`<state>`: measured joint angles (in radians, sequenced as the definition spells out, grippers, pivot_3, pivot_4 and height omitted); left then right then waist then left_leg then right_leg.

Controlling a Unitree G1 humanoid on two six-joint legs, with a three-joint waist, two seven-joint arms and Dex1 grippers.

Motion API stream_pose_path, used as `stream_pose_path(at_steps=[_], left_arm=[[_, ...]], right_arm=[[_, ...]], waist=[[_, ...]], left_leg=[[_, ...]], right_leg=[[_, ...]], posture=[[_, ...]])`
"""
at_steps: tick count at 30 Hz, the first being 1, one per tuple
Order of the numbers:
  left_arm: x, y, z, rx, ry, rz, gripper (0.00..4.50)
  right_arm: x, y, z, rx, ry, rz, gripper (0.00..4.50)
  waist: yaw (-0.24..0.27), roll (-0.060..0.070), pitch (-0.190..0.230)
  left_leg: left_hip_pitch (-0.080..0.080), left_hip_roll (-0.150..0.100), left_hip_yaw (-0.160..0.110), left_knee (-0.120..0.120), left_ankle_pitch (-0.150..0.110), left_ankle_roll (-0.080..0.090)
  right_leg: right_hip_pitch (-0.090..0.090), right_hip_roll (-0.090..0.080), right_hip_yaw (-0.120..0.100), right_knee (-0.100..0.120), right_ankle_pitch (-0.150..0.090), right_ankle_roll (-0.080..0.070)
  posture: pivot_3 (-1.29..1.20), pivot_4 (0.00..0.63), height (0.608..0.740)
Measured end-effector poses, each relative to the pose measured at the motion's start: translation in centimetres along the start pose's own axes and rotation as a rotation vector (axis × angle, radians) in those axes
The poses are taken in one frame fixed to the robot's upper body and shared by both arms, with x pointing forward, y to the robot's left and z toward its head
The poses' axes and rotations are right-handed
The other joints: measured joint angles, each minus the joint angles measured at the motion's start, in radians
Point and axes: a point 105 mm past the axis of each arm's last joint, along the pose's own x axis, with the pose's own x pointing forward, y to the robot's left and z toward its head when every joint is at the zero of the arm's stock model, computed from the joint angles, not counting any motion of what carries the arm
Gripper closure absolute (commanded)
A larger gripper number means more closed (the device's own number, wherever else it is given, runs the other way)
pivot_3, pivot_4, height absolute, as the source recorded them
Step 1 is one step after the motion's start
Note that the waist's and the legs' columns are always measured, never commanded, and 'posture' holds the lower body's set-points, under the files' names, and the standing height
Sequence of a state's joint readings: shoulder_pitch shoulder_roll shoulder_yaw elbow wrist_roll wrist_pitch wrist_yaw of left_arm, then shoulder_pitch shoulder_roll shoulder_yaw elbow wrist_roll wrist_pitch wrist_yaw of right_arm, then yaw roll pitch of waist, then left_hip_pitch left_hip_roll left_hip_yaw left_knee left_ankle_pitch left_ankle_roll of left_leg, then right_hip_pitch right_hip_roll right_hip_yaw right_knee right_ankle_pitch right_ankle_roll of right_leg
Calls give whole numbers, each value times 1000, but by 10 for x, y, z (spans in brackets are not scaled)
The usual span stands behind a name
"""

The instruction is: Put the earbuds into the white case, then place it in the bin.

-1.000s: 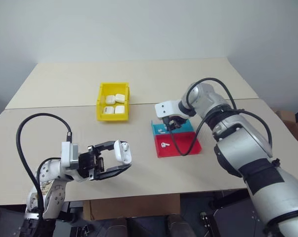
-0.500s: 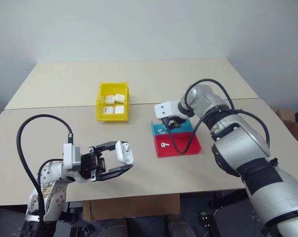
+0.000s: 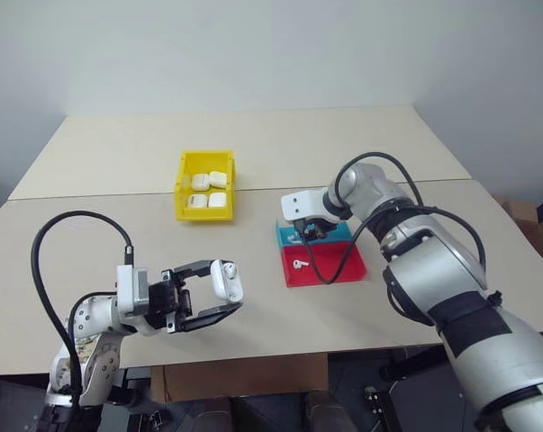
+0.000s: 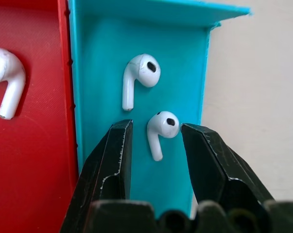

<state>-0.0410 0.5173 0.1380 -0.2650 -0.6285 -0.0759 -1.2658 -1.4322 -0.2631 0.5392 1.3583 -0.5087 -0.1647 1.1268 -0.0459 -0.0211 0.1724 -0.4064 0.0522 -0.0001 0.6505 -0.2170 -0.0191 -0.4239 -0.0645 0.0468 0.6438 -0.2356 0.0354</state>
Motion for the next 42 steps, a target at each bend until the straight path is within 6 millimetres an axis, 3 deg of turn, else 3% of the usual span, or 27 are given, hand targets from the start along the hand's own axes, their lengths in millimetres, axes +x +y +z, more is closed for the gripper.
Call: stream_pose_path(at_steps=[42], left_arm=[[-1, -1, -4, 31, 18, 27, 1665]], right_arm=[[4, 2, 1, -71, -12, -15, 2523]], waist=[[-1, 0, 0]], left_leg=[[2, 0, 0, 0, 0, 0]], right_leg=[[1, 0, 0, 2, 0, 0]], posture=[[0, 150, 740]])
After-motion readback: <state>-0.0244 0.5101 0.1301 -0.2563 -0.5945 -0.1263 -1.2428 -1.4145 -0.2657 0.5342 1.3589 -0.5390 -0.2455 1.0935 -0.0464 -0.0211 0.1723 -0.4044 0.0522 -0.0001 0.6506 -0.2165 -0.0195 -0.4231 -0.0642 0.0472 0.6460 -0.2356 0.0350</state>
